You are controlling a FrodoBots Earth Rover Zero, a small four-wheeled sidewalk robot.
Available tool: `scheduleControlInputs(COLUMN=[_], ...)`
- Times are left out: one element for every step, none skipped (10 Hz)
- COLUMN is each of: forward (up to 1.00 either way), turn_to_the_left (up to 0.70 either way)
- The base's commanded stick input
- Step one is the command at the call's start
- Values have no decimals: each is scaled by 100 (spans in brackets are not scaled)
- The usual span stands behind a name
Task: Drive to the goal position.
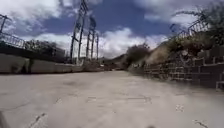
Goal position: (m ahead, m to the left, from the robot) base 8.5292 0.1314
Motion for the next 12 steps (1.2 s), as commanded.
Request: scheduleControlInputs(forward=[100, 100, 100, 100, 100, 100, 100, 100, 100, 100, 100, 100], turn_to_the_left=[0, 0, 0, 0, 0, 0, 0, 0, 0, 0, -23, -13])
